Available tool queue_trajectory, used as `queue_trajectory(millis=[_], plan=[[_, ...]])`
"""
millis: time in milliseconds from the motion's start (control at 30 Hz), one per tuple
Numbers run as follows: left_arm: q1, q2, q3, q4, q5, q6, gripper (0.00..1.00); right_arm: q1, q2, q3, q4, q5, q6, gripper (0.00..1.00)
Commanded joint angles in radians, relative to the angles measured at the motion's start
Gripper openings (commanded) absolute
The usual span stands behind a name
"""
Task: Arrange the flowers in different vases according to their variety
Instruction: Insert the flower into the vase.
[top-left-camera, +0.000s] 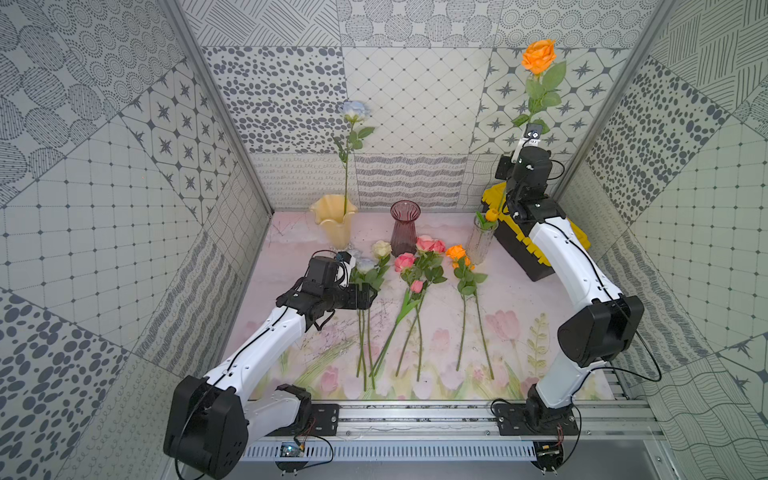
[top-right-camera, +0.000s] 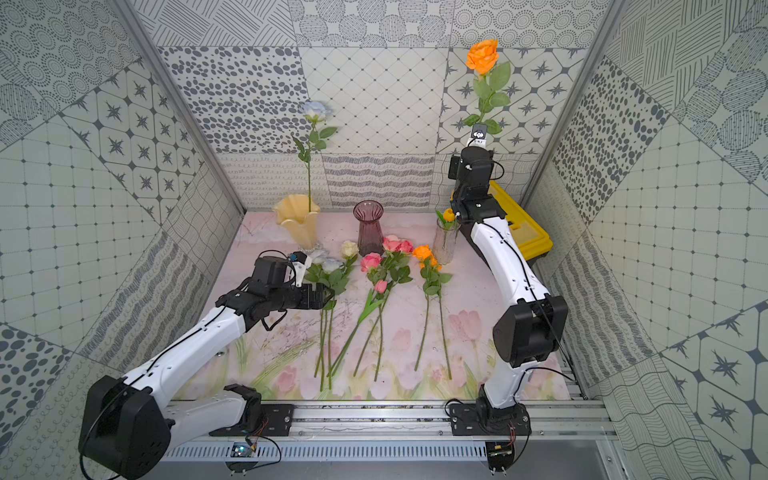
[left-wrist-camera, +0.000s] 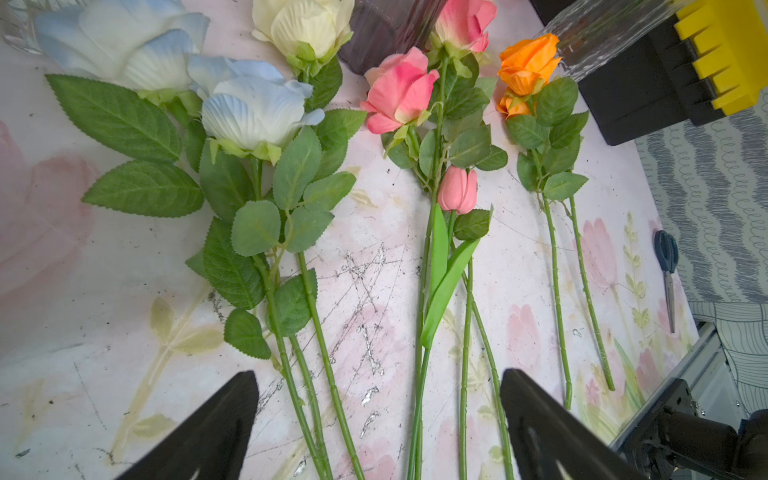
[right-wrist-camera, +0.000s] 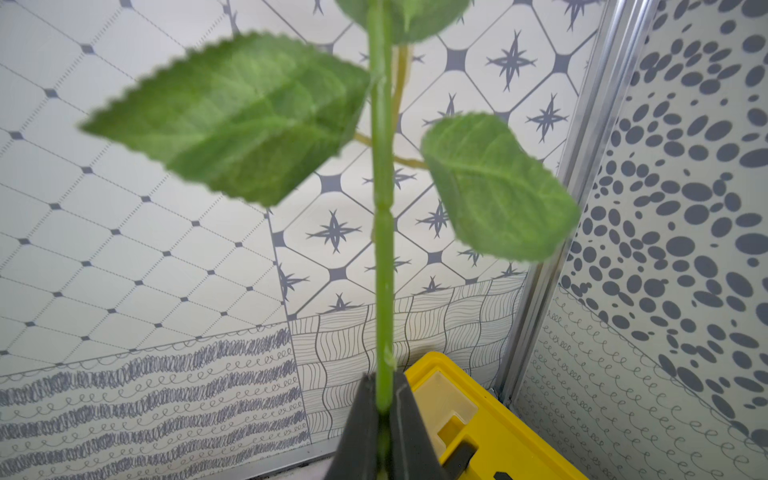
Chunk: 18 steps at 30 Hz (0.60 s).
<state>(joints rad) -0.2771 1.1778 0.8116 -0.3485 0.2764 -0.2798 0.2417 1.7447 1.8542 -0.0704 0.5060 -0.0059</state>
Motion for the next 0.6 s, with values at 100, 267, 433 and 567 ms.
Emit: queue_trajectory(millis=[100,267,433,567], plan=[[-0.002,0.003,0.007,-0.013,0.009,0.013,0.96,0.027,0.017,0.067,0.040,0.005,-0.041,0.00],[-0.002,-0.002,0.005,-0.014,0.006,0.013,0.96,0.029,0.016,0.006,0.063,0.020,-0.039,0.00],[-0.003,-0.001,0.005,-0.015,0.004,0.013,0.96,0.030,-0.009,-0.114,0.107,0.037,-0.036,0.00],[-0.004,-0.001,0.006,-0.013,0.007,0.013,0.96,0.030,-0.029,-0.203,0.129,0.043,-0.022,0.00]])
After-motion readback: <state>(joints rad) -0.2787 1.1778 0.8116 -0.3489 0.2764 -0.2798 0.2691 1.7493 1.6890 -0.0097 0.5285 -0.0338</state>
